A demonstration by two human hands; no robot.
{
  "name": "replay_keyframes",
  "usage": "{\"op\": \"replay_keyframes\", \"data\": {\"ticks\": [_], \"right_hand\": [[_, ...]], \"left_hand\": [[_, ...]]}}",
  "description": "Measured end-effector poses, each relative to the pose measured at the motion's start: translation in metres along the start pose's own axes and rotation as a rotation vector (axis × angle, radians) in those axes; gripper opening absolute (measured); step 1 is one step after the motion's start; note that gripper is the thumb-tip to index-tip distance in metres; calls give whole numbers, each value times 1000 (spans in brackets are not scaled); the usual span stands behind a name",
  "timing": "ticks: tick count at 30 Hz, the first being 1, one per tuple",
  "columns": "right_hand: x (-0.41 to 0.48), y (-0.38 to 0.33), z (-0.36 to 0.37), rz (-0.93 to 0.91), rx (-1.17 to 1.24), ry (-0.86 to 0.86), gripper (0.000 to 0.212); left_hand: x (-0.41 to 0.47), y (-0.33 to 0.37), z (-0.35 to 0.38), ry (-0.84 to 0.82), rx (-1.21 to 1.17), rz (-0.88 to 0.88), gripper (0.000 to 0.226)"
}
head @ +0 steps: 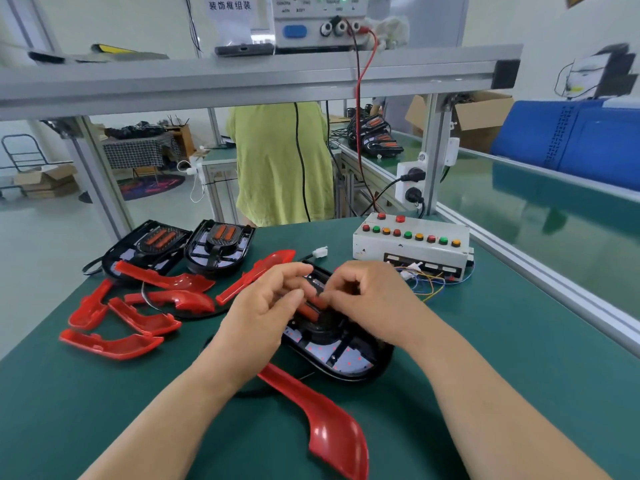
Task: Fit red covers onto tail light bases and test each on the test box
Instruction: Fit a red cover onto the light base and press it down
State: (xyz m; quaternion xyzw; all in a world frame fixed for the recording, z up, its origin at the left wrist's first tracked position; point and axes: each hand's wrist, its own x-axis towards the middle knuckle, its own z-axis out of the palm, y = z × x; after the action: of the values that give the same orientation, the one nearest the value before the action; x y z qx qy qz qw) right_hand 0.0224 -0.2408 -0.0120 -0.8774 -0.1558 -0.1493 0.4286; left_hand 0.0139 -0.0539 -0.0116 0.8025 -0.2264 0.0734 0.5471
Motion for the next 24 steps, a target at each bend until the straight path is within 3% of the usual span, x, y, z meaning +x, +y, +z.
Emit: {"op": "replay_keyframes", "data": {"ticks": [2, 4, 7, 10, 13, 16, 21, 24], "right_hand": [[2, 5, -10, 59, -23, 81, 19], [3, 14, -25, 153, -72, 104, 31], [0, 26, -42, 372, -176, -27, 43], [-3, 33, -48, 493, -323, -234, 59], [-3, 33, -49, 531, -336, -433, 61], [-2, 33, -47, 512, -279, -515, 46], [-2, 36, -42, 573, -40, -419, 23], [1, 36, -38, 602, 100, -250, 20]], "left_hand": [[-3, 6, -14, -44, 114, 28, 23], [-7, 12, -31, -241, 212, -16, 16], [-9, 15, -40, -539, 372, -198, 18], [-8, 12, -29, -676, 698, -167, 33], [-8, 10, -20, -698, 854, -55, 42], [-9, 8, -16, -670, 872, 35, 34], [-10, 15, -36, -583, 525, 38, 7], [-6, 14, -52, -469, 400, 15, 17]]}}
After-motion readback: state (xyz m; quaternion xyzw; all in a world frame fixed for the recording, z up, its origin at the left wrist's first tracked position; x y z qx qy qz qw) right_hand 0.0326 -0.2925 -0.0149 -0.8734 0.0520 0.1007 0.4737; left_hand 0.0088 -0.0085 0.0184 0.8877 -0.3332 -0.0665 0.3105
